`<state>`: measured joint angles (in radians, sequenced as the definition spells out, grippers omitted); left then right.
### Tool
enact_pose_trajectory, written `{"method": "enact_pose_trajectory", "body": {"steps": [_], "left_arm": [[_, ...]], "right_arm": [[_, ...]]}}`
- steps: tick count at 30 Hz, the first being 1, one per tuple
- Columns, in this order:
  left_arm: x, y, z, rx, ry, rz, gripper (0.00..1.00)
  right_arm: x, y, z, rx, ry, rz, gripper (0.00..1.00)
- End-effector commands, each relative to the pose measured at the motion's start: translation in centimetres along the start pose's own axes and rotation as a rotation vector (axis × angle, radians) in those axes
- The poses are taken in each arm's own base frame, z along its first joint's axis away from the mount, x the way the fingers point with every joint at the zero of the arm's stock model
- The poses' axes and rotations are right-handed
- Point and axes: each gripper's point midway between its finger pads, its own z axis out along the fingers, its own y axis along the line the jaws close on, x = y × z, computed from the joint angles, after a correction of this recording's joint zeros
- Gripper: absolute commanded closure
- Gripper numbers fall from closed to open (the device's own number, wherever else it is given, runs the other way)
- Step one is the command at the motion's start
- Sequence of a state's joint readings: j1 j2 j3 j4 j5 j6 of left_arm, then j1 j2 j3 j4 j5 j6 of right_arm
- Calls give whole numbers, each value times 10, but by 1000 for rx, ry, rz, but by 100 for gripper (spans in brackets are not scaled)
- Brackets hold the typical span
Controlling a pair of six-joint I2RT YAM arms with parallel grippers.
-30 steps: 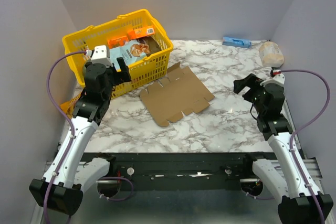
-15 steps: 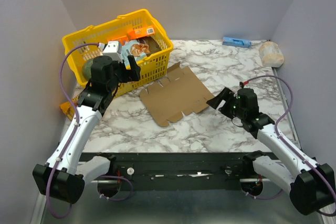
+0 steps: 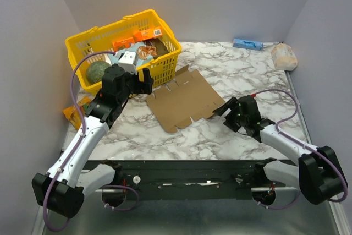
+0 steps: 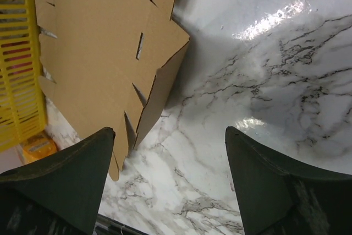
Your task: Fold the paper box
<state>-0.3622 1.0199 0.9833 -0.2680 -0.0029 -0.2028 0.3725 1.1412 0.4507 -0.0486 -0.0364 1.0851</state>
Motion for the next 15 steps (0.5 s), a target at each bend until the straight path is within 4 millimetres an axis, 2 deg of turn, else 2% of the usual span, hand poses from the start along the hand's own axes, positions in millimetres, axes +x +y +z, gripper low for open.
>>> {"method": "enact_pose_trajectory", "body": {"steps": [1, 7, 9, 10, 15], "left_arm": [[-10, -4, -6, 20, -46, 28, 3], [-11, 0, -6, 0, -49, 31, 3], [-11, -1, -7, 2, -50, 34, 3], [-11, -1, -7, 3, -50, 35, 3], [-10, 0, -7, -2, -48, 41, 3]], "right_arm": [[-19, 20, 13, -34, -83, 34, 11], [-10, 19, 29, 1, -61, 36, 14], [-4, 16, 36, 14, -47, 36, 19], [-1, 16, 37, 19, -44, 42, 21], [5, 11, 41, 41, -44, 49, 48]]}}
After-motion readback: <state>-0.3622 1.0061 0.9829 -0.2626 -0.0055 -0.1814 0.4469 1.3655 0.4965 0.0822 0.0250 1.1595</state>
